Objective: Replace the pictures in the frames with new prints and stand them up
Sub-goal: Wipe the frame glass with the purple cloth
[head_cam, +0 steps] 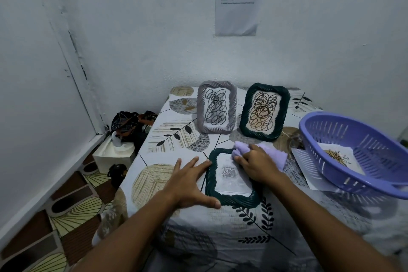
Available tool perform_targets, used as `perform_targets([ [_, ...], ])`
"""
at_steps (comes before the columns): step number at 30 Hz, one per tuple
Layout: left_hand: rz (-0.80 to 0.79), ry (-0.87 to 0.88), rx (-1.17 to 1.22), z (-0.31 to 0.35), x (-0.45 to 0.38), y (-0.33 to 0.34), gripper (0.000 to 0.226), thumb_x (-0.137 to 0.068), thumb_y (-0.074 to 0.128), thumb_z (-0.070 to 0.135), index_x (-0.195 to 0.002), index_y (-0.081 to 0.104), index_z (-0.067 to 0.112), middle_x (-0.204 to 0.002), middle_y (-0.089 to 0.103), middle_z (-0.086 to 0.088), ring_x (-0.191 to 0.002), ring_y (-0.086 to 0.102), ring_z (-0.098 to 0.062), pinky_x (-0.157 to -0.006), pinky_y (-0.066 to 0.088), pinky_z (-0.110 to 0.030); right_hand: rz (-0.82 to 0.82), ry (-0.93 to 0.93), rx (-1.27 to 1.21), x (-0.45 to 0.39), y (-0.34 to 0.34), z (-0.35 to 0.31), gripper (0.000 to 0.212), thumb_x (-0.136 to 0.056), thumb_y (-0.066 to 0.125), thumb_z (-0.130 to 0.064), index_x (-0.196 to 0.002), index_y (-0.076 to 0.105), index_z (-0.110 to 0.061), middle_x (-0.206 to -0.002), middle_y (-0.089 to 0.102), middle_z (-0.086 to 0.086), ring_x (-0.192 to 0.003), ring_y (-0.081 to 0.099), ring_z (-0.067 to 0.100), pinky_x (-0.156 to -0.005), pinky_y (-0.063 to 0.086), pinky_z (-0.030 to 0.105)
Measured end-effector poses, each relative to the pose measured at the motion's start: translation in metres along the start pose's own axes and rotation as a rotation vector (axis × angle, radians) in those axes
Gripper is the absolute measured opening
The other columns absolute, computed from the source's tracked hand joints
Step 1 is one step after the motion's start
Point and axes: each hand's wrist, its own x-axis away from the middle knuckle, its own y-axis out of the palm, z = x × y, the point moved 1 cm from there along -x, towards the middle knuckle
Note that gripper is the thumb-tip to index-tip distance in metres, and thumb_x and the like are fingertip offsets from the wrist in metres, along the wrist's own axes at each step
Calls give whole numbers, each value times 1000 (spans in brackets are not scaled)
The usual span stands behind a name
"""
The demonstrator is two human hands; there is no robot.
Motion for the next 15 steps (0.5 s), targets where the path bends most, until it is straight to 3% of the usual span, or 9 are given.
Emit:
perform_targets([
  [3,23,37,-12,-1,-1,1,132,-38,50,96,-151,20,35,-160,15,6,-146,4,-9,-116,-16,-43,-34,-44,15,-2,2,-14,46,-98,37,-50,-112,69,-21,-154,29,11,-136,30,31,-110,29,50],
  [7,34,63,-33,-5,-3,5,127,-41,46,98,-149,26,33,-159,18,16,-146,4,-3,-119,-10,-48,-43,-96,73,-7,5,-32,46,-99,33,-51,-127,61,-28,-157,21,9,-143,18,31,-115,16,52],
  [15,20,60,-112,0,-5,9,127,-51,45,97,-153,11,28,-160,12,11,-148,-1,-8,-116,-10,-57,-63,-97,92,-5,9,-41,46,-100,29,-50,-139,47,-33,-159,16,8,-146,10,31,-114,7,56],
])
